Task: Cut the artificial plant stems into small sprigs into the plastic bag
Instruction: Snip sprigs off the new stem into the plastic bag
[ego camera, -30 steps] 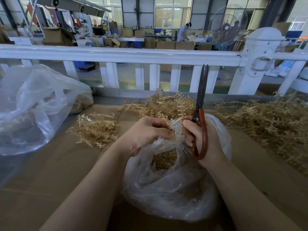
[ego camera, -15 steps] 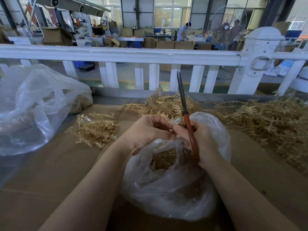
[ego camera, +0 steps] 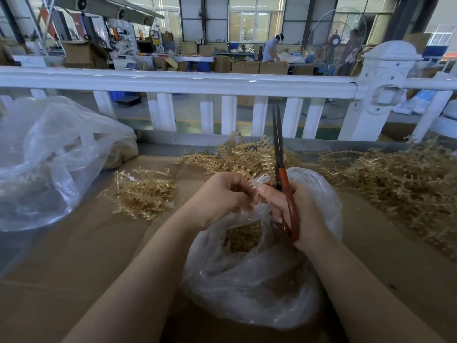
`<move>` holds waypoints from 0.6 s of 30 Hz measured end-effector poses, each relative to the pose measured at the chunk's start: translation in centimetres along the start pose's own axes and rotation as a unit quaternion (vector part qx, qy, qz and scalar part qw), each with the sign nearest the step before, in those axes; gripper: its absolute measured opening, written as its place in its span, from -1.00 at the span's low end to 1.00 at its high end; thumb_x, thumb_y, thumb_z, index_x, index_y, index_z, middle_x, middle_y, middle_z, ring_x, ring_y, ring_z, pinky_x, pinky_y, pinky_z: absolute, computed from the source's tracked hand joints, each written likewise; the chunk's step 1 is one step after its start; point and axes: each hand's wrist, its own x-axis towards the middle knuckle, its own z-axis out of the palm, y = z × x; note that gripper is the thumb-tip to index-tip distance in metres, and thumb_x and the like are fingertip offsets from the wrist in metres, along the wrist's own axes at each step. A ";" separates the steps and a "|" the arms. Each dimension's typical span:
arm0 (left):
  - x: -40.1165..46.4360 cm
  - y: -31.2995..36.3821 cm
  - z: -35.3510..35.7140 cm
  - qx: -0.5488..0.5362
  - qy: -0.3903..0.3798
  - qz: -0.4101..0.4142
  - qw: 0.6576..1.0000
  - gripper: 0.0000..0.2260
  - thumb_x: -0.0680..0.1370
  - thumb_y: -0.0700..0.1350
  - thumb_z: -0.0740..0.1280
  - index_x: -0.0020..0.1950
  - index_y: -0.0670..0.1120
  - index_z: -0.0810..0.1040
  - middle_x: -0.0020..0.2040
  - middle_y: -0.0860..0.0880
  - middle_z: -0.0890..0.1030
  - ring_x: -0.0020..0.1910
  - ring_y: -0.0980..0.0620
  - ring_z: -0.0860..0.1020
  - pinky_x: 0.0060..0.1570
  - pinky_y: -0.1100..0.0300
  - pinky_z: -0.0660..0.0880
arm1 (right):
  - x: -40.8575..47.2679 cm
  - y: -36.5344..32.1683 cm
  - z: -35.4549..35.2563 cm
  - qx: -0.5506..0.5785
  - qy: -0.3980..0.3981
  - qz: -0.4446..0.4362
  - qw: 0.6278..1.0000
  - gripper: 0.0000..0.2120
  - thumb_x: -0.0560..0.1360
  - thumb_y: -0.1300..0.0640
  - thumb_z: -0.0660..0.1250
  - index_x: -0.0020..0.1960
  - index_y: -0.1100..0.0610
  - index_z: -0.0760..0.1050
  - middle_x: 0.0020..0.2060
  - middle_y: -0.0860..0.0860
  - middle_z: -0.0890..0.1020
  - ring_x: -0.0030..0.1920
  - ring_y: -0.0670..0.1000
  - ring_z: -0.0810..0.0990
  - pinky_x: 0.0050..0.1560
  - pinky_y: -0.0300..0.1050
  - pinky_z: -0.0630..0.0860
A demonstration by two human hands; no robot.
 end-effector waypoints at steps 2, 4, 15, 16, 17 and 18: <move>0.0 0.0 -0.2 -0.037 -0.031 -0.016 0.999 -0.88 0.48 -0.39 0.39 -0.08 -0.20 0.64 -0.22 -0.08 0.70 -0.22 0.02 0.65 -0.14 0.20 0.58 | 0.1 0.0 0.0 0.020 0.008 -0.006 1.000 -0.93 0.48 0.26 0.42 -0.13 0.25 0.56 -0.45 0.01 0.60 -0.59 -0.15 0.45 -0.59 -0.35 0.36; -0.1 0.0 -0.4 -0.066 -0.037 -0.025 0.997 -0.88 0.46 -0.36 0.44 -0.06 -0.19 0.68 -0.19 -0.10 0.70 -0.21 0.04 0.64 -0.13 0.24 0.58 | 0.2 0.2 -0.1 0.016 0.017 -0.004 1.000 -0.89 0.43 0.21 0.46 -0.11 0.22 0.55 -0.50 -0.03 0.53 -0.60 -0.13 0.40 -0.60 -0.34 0.32; -0.2 0.3 0.1 -0.105 -0.012 -0.035 0.994 -0.85 0.37 -0.23 0.56 -0.08 -0.19 0.73 -0.25 -0.13 0.61 -0.33 0.04 0.42 -0.26 0.22 0.39 | 0.5 0.8 -0.6 -0.024 0.010 -0.014 1.000 -0.76 0.36 0.05 0.53 -0.07 0.16 0.63 -0.50 0.04 0.41 -0.58 -0.08 0.32 -0.59 -0.28 0.27; -0.2 0.3 0.1 -0.115 -0.010 -0.036 0.993 -0.89 0.39 -0.24 0.55 -0.11 -0.18 0.73 -0.24 -0.12 0.62 -0.30 0.01 0.43 -0.26 0.23 0.39 | 0.5 0.7 -0.6 -0.023 0.012 -0.016 1.000 -0.72 0.34 0.02 0.53 -0.05 0.17 0.63 -0.50 0.03 0.43 -0.58 -0.09 0.33 -0.59 -0.29 0.28; -0.3 0.3 0.1 -0.126 -0.009 -0.036 0.991 -0.95 0.41 -0.24 0.53 -0.14 -0.15 0.73 -0.25 -0.10 0.63 -0.29 0.01 0.46 -0.25 0.25 0.40 | 0.5 0.7 -0.6 -0.020 0.015 -0.020 0.999 -0.70 0.33 0.02 0.52 -0.03 0.18 0.63 -0.50 0.01 0.47 -0.58 -0.10 0.37 -0.59 -0.30 0.30; -0.3 0.4 0.0 -0.135 -0.008 -0.036 0.990 -0.96 0.43 -0.23 0.51 -0.19 -0.10 0.73 -0.26 -0.06 0.66 -0.29 0.04 0.51 -0.25 0.28 0.43 | 0.5 0.7 -0.6 -0.016 0.016 -0.026 0.999 -0.70 0.35 0.04 0.51 -0.01 0.20 0.62 -0.49 -0.03 0.53 -0.58 -0.13 0.42 -0.58 -0.33 0.33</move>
